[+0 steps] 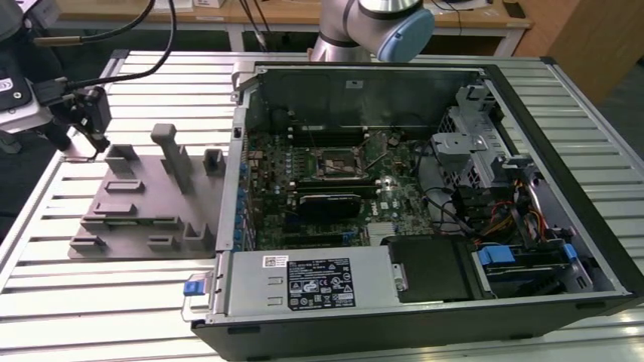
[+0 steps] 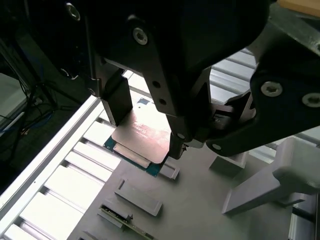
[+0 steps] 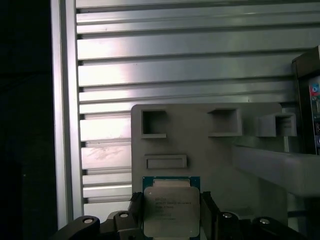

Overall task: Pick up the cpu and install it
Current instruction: 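Pick up the cpu and move it towards the insertion slot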

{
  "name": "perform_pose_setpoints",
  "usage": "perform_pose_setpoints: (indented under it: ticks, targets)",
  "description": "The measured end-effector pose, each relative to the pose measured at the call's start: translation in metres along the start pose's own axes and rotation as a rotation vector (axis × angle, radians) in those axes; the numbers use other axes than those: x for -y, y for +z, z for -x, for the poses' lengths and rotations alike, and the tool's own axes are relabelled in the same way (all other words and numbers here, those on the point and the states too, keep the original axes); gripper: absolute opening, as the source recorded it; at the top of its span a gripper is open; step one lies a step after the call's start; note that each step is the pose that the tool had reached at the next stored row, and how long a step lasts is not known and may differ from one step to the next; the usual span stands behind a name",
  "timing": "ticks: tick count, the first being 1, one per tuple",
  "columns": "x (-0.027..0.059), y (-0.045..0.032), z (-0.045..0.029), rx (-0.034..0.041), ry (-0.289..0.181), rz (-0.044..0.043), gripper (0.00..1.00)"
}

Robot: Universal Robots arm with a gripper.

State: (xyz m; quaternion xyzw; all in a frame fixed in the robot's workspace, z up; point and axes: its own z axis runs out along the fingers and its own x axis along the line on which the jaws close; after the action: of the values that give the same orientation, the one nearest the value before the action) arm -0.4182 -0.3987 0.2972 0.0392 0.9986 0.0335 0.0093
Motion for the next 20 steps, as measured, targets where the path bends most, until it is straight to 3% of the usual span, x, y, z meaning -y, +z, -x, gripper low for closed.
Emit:
perform_pose_setpoints:
  ticks: [20]
  targets:
    - [-0.0030,-0.0447,0.0007,-0.0008,0.000,0.0151,0.54]
